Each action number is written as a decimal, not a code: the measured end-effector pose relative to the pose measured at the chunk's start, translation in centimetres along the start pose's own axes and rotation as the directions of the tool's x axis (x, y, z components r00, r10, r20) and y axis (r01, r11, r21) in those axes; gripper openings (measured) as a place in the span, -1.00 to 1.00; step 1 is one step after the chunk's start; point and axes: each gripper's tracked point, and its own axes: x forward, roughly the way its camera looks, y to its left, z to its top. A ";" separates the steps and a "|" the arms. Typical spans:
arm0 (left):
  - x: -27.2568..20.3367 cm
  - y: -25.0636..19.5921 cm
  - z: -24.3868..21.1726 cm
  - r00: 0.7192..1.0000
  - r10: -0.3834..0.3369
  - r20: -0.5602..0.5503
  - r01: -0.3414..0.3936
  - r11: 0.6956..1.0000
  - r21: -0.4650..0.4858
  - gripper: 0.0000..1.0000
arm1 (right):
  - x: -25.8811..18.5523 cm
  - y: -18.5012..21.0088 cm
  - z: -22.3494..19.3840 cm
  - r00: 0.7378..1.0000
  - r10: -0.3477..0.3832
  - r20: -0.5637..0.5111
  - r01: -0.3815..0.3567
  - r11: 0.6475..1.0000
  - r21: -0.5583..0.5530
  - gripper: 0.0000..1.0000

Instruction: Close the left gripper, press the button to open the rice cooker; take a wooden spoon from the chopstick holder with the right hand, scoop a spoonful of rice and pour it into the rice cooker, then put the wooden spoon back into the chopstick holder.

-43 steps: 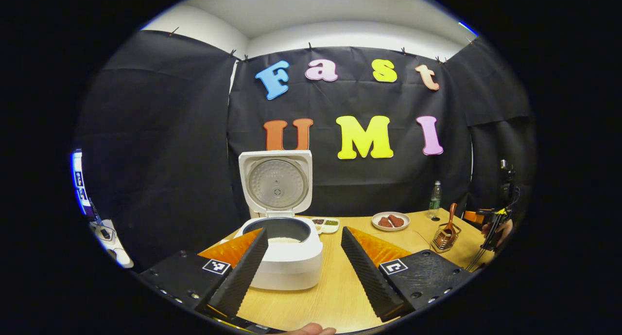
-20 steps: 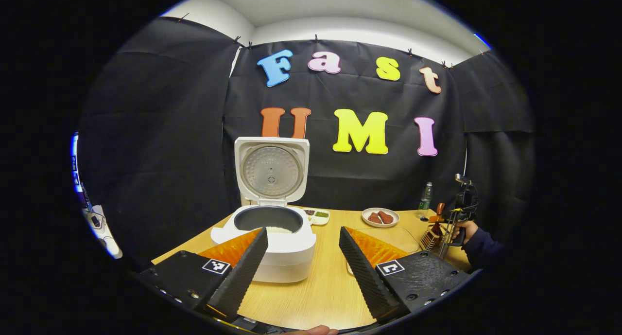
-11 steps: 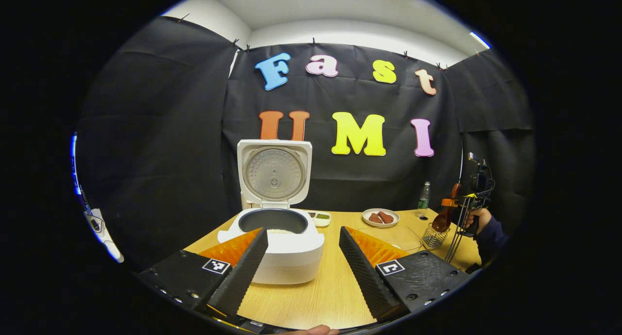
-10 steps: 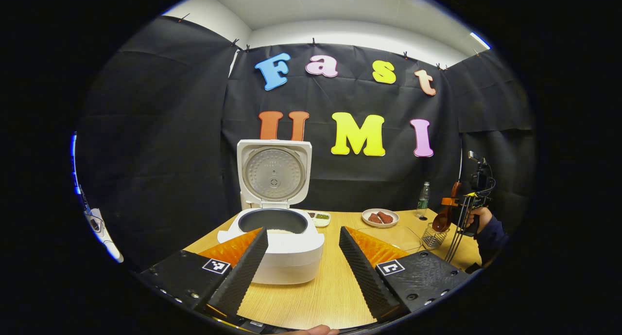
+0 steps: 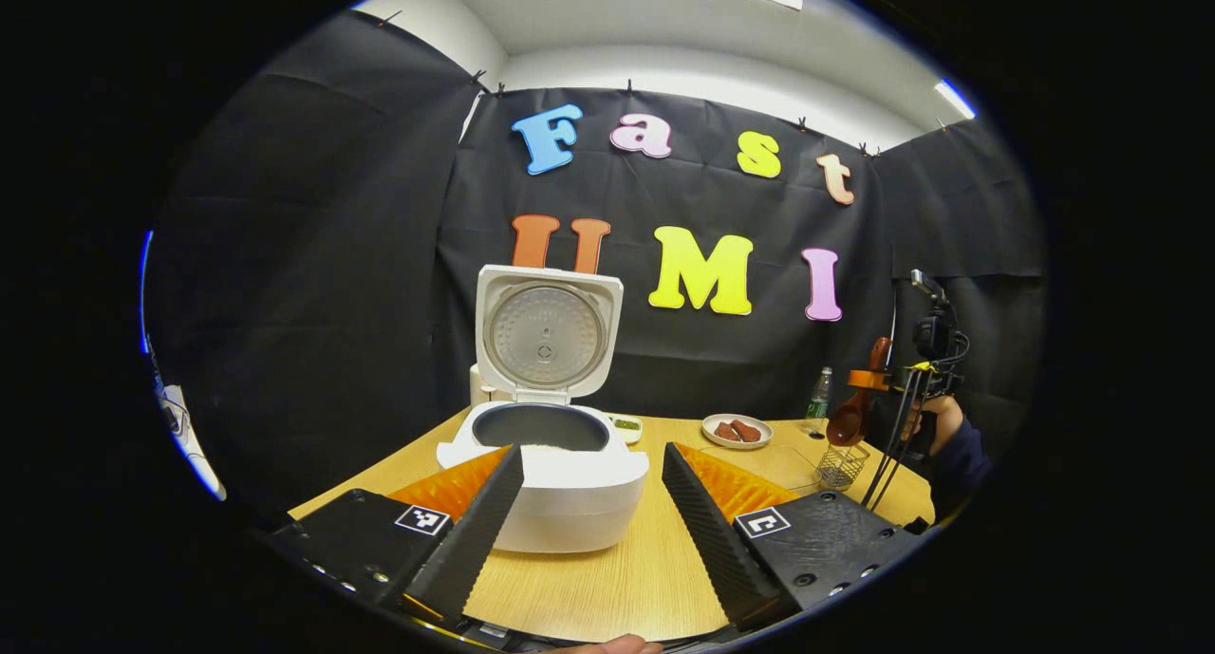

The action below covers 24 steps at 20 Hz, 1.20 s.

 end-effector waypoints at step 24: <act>-2.1 3.1 -1.7 1.000 -0.011 -0.018 0.011 1.000 0.000 0.87 | 5.2 9.2 -15.7 0.981 -0.019 -0.195 0.006 0.998 -0.064 -0.82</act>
